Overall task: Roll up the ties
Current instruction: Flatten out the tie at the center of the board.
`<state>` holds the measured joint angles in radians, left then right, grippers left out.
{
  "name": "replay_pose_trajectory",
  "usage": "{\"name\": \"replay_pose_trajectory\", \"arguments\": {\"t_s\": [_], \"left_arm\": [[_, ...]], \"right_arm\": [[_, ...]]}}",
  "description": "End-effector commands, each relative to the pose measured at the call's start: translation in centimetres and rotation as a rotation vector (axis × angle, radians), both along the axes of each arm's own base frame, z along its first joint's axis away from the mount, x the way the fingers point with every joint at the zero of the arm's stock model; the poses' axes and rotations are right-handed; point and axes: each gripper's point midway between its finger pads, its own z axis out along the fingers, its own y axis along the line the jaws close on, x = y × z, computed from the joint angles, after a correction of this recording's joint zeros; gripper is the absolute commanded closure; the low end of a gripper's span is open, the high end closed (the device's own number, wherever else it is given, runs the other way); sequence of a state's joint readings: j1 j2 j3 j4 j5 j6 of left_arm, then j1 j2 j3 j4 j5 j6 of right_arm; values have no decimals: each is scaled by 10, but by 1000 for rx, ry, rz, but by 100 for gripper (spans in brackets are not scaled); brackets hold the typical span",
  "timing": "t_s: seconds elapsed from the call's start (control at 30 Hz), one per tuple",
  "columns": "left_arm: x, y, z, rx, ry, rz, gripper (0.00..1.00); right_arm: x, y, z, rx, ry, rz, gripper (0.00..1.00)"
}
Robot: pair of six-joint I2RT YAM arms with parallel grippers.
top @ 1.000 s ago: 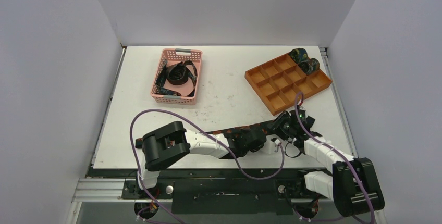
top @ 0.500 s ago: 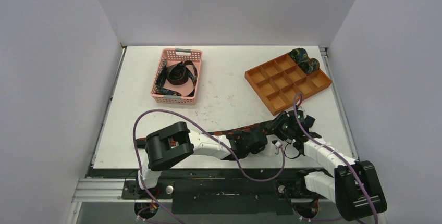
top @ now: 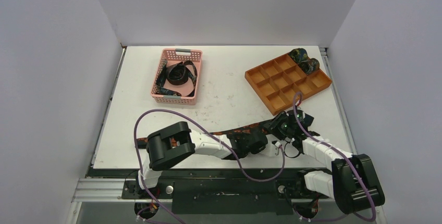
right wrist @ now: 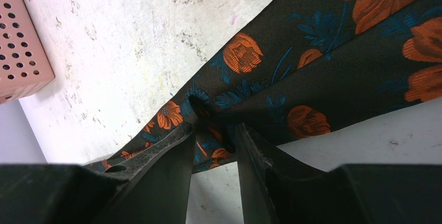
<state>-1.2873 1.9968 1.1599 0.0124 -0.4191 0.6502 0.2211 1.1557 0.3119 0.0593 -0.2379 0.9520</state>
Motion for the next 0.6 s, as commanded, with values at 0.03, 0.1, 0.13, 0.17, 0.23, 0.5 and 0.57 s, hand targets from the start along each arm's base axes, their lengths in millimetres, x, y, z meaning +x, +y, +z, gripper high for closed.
{"name": "replay_pose_trajectory", "arguments": {"t_s": [0.03, 0.1, 0.13, 0.17, 0.23, 0.5, 0.57], "left_arm": [[-4, -20, 8, -60, 49, -23, 100], [-5, -23, 10, -69, 55, -33, 100], [-5, -25, 12, -75, 56, -35, 100], [-5, -27, 13, -78, 55, -36, 100], [-4, -30, 13, -83, 54, -36, 100], [-3, -24, 6, -45, 63, -27, 100], [-3, -20, 3, -43, 68, -20, 100]], "right_arm": [[5, 6, 7, 48, -19, 0, 63], [5, 9, 8, 61, -19, 5, 61], [5, 10, 10, 69, -19, 6, 60], [5, 11, 10, 74, -20, 8, 59], [5, 13, 10, 80, -19, 11, 59], [4, 4, 13, 38, -26, 2, 57], [6, -3, 14, 17, -34, -12, 57]]}}
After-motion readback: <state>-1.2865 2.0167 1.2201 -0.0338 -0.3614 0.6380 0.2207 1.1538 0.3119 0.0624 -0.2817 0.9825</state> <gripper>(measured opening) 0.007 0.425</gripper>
